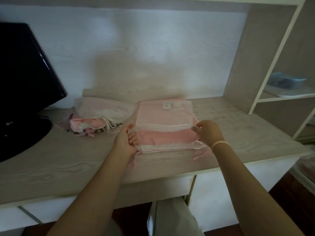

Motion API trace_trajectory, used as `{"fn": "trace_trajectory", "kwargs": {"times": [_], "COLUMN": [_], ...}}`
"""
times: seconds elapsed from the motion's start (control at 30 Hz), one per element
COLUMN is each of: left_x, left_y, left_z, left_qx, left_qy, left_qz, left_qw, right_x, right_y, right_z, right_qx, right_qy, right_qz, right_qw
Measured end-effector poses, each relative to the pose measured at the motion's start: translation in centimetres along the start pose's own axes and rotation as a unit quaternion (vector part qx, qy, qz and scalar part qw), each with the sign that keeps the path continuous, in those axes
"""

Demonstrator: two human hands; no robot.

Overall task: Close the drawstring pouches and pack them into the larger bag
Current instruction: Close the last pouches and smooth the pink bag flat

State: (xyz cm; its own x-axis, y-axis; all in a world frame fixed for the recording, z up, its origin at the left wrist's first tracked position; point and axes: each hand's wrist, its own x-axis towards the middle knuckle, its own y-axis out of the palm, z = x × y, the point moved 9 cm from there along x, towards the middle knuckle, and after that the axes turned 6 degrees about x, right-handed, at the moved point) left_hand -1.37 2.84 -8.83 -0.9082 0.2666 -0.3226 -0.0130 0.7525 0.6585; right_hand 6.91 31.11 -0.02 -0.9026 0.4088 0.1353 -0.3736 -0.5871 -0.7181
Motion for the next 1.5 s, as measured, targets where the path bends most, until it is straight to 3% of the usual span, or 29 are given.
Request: {"fn": "trace_trajectory", "kwargs": {"times": [0.2, 0.27, 0.33, 0.4, 0.53, 0.67, 0.77, 1.0, 1.13, 1.3, 1.43, 1.5], "left_x": [-0.5, -0.5, -0.7, -0.9, -1.3, -1.3, -1.1, -1.1, -0.3, 0.4, -0.3, -0.8], "left_y": [-1.5, -1.7, -1.8, -2.1, -2.5, -3.4, -3.9, -3.4, -4.5, -4.4, -4.1, -3.2], "left_z": [-1.0, -1.2, -1.1, -1.1, -1.3, -1.8, -2.1, -1.8, -2.1, -2.3, -1.8, -1.7], "left_qx": [-0.034, -0.039, -0.066, -0.109, -0.181, -0.203, -0.185, -0.110, -0.043, 0.005, 0.100, 0.113], "left_qy": [0.002, 0.006, 0.015, 0.026, 0.046, 0.065, 0.077, 0.067, 0.075, 0.092, 0.063, 0.064], "left_qz": [-0.025, -0.027, -0.025, -0.031, -0.046, -0.080, -0.101, -0.109, -0.151, -0.144, -0.206, -0.198], "left_qw": [0.999, 0.999, 0.997, 0.993, 0.981, 0.974, 0.974, 0.986, 0.985, 0.985, 0.971, 0.972], "right_x": [-1.5, -1.3, -0.9, -0.5, 0.1, 1.0, 1.2, 1.0, 1.0, 1.0, 0.9, 1.0], "right_y": [-0.1, 0.6, 1.8, 2.7, 3.6, 3.4, 3.3, 3.8, 3.1, 2.3, 2.6, 2.7], "right_z": [0.3, -0.3, -1.1, -1.7, -2.6, -4.8, -6.4, -6.6, -8.3, -10.2, -9.2, -8.8], "right_qx": [0.215, 0.415, 0.599, 0.685, 0.781, 0.826, 0.825, 0.773, 0.762, 0.738, 0.715, 0.703], "right_qy": [-0.025, 0.021, 0.094, 0.141, 0.195, 0.227, 0.249, 0.261, 0.270, 0.293, 0.281, 0.272], "right_qz": [0.062, 0.094, 0.111, 0.111, 0.099, 0.032, -0.017, -0.058, -0.110, -0.186, -0.161, -0.147], "right_qw": [0.974, 0.905, 0.788, 0.706, 0.585, 0.515, 0.506, 0.576, 0.578, 0.578, 0.620, 0.641]}}
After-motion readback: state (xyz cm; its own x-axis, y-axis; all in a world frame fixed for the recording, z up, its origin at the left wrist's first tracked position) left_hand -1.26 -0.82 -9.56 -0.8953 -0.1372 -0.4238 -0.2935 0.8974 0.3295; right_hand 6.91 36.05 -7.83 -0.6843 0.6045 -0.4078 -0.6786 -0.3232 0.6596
